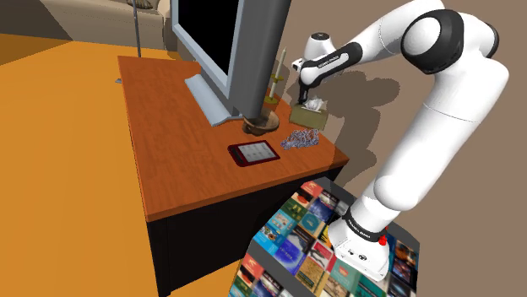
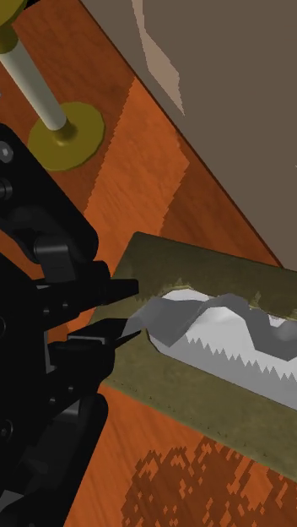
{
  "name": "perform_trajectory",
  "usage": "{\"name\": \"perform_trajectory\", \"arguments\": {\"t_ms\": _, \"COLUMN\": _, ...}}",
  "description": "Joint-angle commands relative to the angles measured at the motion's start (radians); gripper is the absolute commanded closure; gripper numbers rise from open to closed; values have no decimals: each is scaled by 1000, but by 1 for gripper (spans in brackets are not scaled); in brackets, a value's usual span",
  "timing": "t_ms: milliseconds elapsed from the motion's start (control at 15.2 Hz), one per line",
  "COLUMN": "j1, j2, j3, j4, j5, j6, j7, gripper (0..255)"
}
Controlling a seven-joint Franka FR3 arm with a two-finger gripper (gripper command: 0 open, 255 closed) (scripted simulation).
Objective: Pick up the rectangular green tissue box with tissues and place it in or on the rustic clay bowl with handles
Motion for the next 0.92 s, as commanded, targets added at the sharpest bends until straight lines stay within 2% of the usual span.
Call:
{"name": "perform_trajectory", "arguments": {"t_ms": 0, "j1": 2, "j2": -16, "j3": 1, "j4": 10, "j5": 2, "j6": -26, "j7": -7, "gripper": 255}}
{"name": "perform_trajectory", "arguments": {"t_ms": 858, "j1": 13, "j2": -98, "j3": 10, "j4": 99, "j5": 16, "j6": -189, "j7": -54, "gripper": 255}}
